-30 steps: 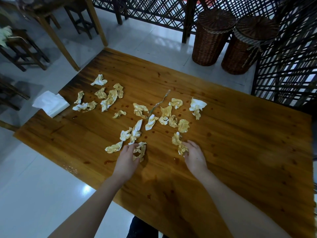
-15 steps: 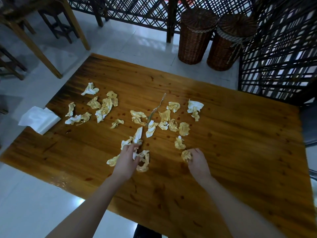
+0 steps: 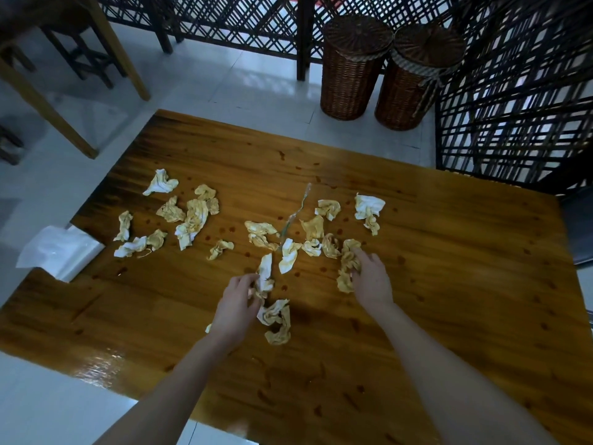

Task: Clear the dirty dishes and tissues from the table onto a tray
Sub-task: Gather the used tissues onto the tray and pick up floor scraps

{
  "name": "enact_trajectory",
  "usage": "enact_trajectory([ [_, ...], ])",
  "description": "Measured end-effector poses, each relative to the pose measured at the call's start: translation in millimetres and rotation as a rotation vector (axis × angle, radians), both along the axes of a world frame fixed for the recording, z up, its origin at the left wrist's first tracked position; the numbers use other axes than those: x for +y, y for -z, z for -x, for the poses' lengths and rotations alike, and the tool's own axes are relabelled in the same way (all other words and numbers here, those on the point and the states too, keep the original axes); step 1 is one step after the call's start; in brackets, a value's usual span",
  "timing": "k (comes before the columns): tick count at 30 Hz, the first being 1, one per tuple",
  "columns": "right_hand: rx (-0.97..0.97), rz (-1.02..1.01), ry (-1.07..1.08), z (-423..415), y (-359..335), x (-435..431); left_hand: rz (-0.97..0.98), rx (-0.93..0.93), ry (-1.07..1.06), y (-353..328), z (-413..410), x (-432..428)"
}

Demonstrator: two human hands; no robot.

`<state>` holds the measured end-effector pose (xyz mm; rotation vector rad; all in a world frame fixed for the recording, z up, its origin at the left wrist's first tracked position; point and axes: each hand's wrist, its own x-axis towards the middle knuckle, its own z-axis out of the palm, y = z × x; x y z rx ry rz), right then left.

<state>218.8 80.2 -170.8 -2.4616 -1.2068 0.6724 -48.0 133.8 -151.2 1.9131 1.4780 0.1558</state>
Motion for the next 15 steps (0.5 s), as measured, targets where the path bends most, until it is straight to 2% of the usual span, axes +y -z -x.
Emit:
enact_trajectory([
  [2,-0.041,0.082,-0.045,3.7,2.6,6.4,-0.004,-0.004,0.002,0.8,2.5,6.4],
  [8,0.057,0.203,-0.12,11.7,10.4,5.7,0.006,0.017,0.036,2.9,5.3,20.8],
  [15,-0.064,0.222,-0.214,10.0,17.5,8.2,0.006,0.02,0.065,7.5,3.9,31.4],
])
